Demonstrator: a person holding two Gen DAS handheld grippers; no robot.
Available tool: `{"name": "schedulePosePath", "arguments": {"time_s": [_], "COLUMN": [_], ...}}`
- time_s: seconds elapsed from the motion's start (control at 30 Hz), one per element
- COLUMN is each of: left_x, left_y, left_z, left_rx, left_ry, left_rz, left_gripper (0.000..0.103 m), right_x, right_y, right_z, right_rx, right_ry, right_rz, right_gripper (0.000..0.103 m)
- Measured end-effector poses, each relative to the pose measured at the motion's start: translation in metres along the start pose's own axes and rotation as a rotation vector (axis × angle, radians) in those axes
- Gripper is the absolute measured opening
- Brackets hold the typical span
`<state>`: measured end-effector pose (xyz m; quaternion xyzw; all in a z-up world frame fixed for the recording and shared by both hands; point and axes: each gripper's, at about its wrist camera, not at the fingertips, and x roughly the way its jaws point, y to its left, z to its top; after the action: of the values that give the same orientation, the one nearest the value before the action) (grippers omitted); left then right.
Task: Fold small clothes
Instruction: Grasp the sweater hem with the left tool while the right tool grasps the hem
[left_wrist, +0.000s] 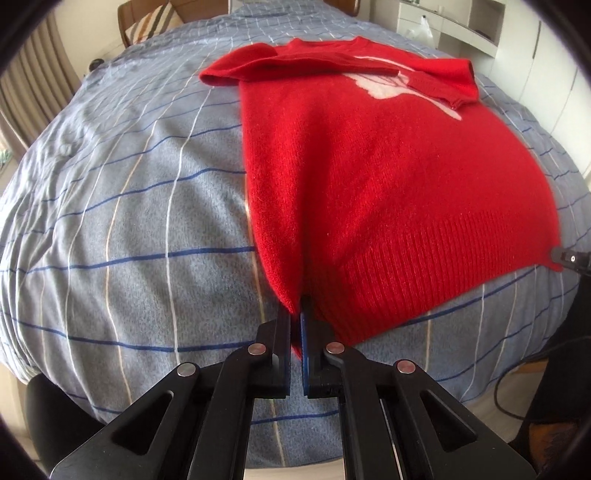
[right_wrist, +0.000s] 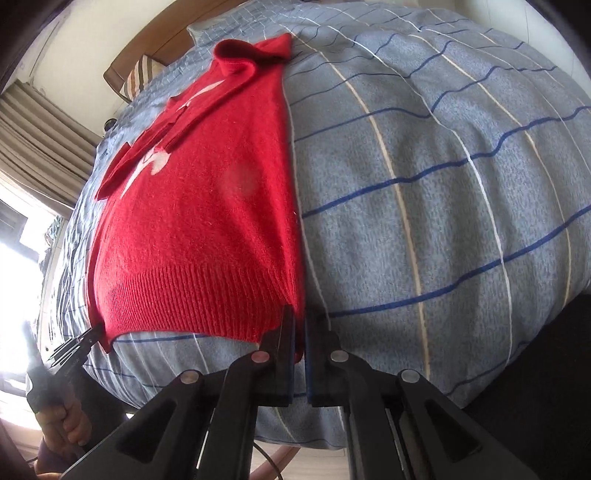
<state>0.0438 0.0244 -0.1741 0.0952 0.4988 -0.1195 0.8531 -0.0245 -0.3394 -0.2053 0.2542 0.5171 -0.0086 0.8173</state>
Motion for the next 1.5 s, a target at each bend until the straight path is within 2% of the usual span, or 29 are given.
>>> {"name": "schedulePosePath", "arguments": {"time_s": [0.23, 1.5], "left_x": [0.0030, 0.0020], "left_y": [0.0031, -0.0036], "left_z": [-0.0034, -0.0049], "left_rx": [-0.032, -0.011], "left_ry": [-0.010, -0.022], "left_rz": [0.003, 0.036], "left_gripper": [0.002, 0.004], "right_x": [0.0058, 0.0047], "right_y": [-0.0013, -0.0052], "right_z": [-0.0015, -0.0052], "right_rx": [-0.020, 0.014], "right_ry": [0.001, -0.012], "right_rz": [-0.009, 0.006], "right_gripper": [0.003, 0.004]}}
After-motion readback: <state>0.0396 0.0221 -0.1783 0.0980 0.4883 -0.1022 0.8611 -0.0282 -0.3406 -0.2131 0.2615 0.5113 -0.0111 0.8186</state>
